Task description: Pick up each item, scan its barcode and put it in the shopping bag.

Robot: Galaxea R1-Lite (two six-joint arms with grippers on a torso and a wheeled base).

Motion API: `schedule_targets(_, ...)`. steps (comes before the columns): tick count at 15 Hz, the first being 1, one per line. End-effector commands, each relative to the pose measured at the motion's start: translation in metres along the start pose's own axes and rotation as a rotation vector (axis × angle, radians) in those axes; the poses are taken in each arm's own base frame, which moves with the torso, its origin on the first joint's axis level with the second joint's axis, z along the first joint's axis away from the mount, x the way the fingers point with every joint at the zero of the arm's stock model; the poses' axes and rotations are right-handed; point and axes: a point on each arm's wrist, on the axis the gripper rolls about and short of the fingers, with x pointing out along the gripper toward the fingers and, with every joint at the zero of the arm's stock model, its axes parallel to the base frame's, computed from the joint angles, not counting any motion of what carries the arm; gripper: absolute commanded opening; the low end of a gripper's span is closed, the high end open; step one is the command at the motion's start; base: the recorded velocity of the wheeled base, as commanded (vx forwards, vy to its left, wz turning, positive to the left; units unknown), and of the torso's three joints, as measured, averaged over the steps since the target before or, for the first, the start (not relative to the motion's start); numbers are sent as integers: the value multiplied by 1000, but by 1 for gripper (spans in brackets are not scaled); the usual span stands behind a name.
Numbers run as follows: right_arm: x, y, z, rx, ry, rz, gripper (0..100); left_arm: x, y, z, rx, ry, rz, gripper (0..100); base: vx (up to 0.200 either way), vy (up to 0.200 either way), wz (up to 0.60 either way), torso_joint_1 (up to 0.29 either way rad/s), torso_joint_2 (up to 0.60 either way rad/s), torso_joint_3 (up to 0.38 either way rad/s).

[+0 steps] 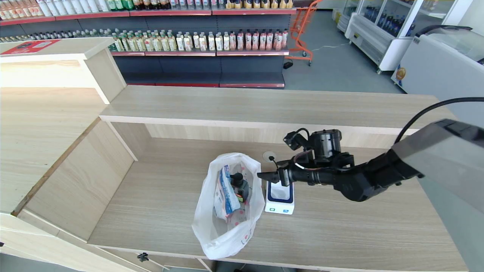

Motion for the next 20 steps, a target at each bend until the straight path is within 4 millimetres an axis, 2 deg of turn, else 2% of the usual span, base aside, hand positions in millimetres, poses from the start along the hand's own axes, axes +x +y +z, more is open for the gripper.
schedule_targets(1,-224,38,-10,150,-24,-212,100,0,0,0,0,1,0,100,0,0,0,0,0,0)
schedule_targets(2,-250,48,-22,163,-43,-293,100,0,0,0,0,1,0,100,0,0,0,0,0,0)
schedule_targets(3,-279,72,-53,173,-45,-406,100,0,0,0,0,1,0,100,0,0,0,0,0,0)
schedule_targets(4,-293,88,-74,149,-52,-480,100,0,0,0,0,1,0,100,0,0,0,0,0,0)
schedule_targets(5,-297,92,-78,136,-60,-501,100,0,0,0,0,1,0,100,0,0,0,0,0,0)
schedule_targets(7,-326,130,-120,53,-182,-589,100,0,0,0,-2,1,0,100,0,0,0,0,0,0)
schedule_targets(8,-337,142,-129,25,-246,-672,100,0,0,0,0,1,0,100,0,0,0,0,0,0)
schedule_targets(10,-352,164,-173,54,-225,-860,100,0,0,0,0,1,0,100,0,0,0,0,0,0)
schedule_targets(12,-357,170,-176,4,-341,-851,100,0,0,0,0,1,0,100,0,0,0,0,0,0)
schedule_targets(14,-359,172,-178,34,-390,-859,100,0,0,0,-2,1,0,100,0,0,0,0,0,0)
schedule_targets(18,-359,174,-181,47,-405,-865,100,0,0,0,0,1,0,100,0,0,0,0,0,0)
schedule_targets(19,-359,174,-181,44,-403,-864,0,0,0,0,0,1,0,100,0,0,0,0,0,0)
schedule_targets(20,-358,174,-181,27,-395,-860,0,0,0,0,0,1,0,100,0,0,0,0,0,0)
